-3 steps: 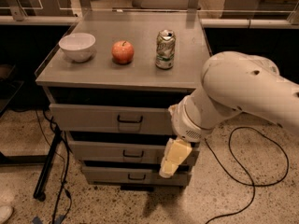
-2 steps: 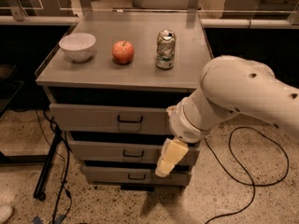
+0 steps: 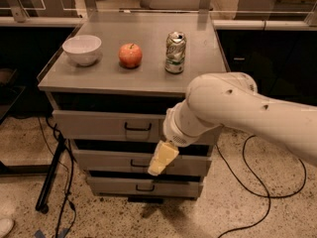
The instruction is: Open top drawer
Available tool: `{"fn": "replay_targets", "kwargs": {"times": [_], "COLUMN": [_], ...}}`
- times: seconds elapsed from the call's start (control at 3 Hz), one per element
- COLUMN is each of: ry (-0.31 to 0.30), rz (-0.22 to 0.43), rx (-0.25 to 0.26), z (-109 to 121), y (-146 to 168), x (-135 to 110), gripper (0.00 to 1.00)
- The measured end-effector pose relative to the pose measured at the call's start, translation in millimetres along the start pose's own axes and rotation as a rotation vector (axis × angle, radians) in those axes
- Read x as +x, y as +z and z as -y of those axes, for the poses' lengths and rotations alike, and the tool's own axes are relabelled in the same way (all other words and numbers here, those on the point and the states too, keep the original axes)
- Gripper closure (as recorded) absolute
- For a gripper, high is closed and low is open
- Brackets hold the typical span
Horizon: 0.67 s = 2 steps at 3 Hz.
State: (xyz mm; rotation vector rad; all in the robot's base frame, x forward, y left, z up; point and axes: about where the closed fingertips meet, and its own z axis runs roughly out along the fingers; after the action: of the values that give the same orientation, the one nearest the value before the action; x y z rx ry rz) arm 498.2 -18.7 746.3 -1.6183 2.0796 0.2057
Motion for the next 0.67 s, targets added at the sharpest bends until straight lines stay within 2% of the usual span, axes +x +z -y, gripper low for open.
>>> {"fn": "replay_targets", "kwargs": {"times": [0.33, 0.67], "ry": [0.014, 0.021], "rz": [-0.025, -0.033], "rx": [0.046, 0.048], "z": [19.4, 17.8], "y": [22.5, 27.8], "x": [-4.0, 1.4], "gripper": [0.00, 0.00]}}
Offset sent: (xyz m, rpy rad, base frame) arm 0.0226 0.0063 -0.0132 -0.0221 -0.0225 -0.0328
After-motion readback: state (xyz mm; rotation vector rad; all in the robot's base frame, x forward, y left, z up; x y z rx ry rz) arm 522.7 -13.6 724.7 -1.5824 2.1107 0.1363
